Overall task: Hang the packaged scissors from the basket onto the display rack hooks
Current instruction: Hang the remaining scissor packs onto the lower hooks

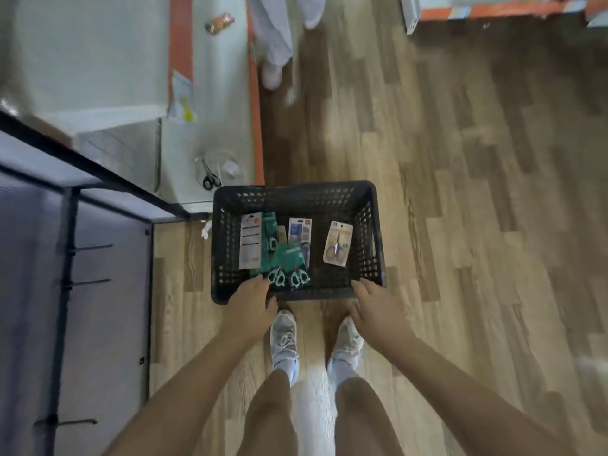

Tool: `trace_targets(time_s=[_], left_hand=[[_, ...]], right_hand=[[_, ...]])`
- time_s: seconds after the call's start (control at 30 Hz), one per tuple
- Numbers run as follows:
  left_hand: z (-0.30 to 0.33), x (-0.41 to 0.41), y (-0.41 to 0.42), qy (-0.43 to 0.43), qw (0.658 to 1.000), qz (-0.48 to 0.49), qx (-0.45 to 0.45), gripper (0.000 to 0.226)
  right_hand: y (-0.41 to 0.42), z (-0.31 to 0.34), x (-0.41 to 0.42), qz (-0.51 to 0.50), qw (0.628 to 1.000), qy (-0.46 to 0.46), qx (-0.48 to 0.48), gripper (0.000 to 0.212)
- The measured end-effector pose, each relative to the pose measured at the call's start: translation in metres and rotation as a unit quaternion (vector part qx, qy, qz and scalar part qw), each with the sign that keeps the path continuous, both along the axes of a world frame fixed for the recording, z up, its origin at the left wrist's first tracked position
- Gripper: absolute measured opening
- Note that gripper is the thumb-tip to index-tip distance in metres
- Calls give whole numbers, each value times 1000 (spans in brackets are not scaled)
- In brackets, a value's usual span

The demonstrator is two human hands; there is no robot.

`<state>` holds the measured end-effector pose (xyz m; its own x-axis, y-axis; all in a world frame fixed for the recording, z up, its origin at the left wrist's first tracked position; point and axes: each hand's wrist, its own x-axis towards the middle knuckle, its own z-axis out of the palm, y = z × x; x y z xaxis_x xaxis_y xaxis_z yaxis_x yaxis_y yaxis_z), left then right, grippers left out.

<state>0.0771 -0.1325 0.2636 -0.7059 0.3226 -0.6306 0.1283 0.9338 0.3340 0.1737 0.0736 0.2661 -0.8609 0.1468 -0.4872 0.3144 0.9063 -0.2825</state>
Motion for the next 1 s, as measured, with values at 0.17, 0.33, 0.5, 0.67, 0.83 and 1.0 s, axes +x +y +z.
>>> trace_targets(time_s=[0.17, 0.33, 0.5, 0.67, 0.83, 1.0], left_hand=[[-111, 5, 9, 0, 990, -102, -97, 53], [-212, -9, 28, 2, 987, -131, -89, 53], [-305, -43, 38, 43, 994, -99, -34, 44], [-383, -80, 58, 90, 984, -147, -39, 52], [-438, -120, 86, 158, 954, -247, -62, 60], [-465, -156, 107, 210, 949, -233, -37, 58]], right_hand=[[6, -106, -2, 9, 999, -3, 46, 47], [24, -223, -15, 9, 999, 14, 29, 46], [41, -314, -53, 8, 997, 46, 59, 45], [59, -390, -98, 26, 992, 94, 83, 44], [88, -446, -149, 81, 983, 83, 142, 50], [108, -461, -202, 145, 966, 59, 207, 45]])
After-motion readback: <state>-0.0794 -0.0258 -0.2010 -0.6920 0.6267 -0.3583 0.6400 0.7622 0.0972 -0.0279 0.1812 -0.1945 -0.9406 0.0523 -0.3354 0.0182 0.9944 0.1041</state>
